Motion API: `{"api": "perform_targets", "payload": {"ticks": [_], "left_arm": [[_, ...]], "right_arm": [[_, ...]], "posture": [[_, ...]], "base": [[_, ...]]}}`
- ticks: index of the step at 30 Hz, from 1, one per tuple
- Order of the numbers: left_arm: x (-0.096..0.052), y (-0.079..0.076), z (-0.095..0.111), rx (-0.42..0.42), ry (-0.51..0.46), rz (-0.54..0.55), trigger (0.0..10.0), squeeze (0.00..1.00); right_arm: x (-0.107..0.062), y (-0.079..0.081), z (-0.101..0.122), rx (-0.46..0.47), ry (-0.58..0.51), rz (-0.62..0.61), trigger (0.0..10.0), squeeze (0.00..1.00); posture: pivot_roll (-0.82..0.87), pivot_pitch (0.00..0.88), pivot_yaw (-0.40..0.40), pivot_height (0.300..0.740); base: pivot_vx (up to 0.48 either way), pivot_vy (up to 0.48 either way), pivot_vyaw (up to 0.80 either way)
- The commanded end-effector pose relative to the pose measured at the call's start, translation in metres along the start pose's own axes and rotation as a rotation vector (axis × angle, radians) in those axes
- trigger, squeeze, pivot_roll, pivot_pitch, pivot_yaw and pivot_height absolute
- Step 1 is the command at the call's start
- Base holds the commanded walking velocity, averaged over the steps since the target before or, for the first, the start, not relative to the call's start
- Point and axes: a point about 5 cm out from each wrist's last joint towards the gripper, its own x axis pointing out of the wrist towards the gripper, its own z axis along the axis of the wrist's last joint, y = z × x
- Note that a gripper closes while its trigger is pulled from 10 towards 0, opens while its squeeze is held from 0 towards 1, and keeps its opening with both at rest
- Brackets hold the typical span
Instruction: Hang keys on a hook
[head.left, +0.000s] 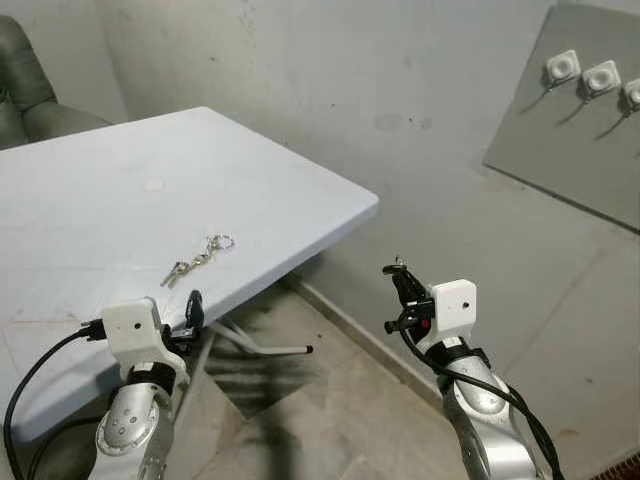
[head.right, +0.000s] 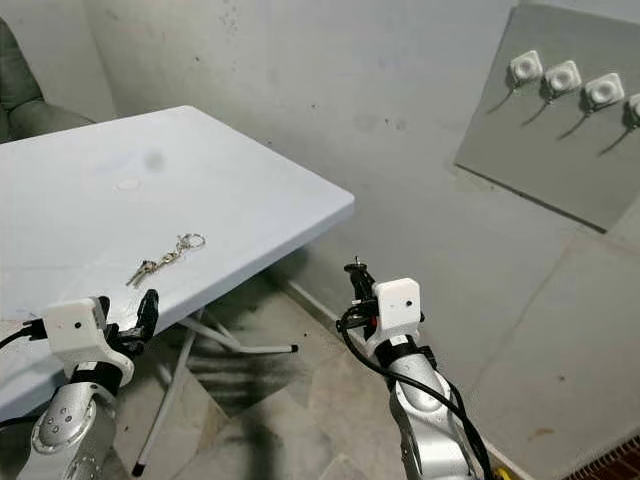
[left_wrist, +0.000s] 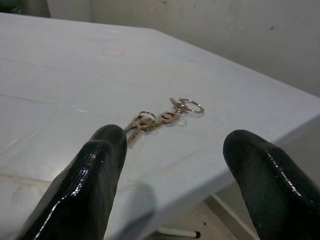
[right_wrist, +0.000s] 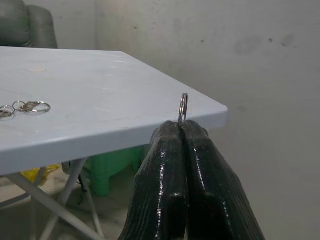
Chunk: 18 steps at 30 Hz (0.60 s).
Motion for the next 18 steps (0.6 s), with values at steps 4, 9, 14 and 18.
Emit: {"api": "perform_targets", "payload": {"ticks": [4, 9, 14, 18], "left_arm": [[-0.0002, -0.0028, 0.0043, 0.001, -0.009, -0.010, 10.0, 0.00], [-0.0008, -0.0041, 0.0041, 0.002, -0.008, -0.011, 10.0, 0.00], [-0.0009, -0.0049, 0.0040, 0.005, -0.008, -0.012, 10.0, 0.00], [-0.0016, -0.0052, 0.0037, 0.010, -0.008, -0.013, 10.0, 0.00]], "right_arm": [[0.0010, -0.0028, 0.0091, -0.014, -0.043, -0.003, 10.0, 0.00], [0.0014, -0.0048, 0.0079, 0.005, -0.025, -0.015, 10.0, 0.00], [0.0018, -0.0067, 0.0072, -0.003, -0.019, -0.022, 10.0, 0.00], [0.0017, -0.0051, 0.0055, -0.006, -0.013, -0.020, 10.0, 0.00]], "posture": [[-0.03, 0.000, -0.058, 0.740], [-0.03, 0.000, -0.060, 0.740], [-0.03, 0.000, -0.061, 0.740], [-0.02, 0.000, -0.064, 0.740]], "base": [[0.480, 0.000, 0.00], [0.480, 0.000, 0.00], [0.480, 0.000, -0.54], [0.480, 0.000, -0.68]]}}
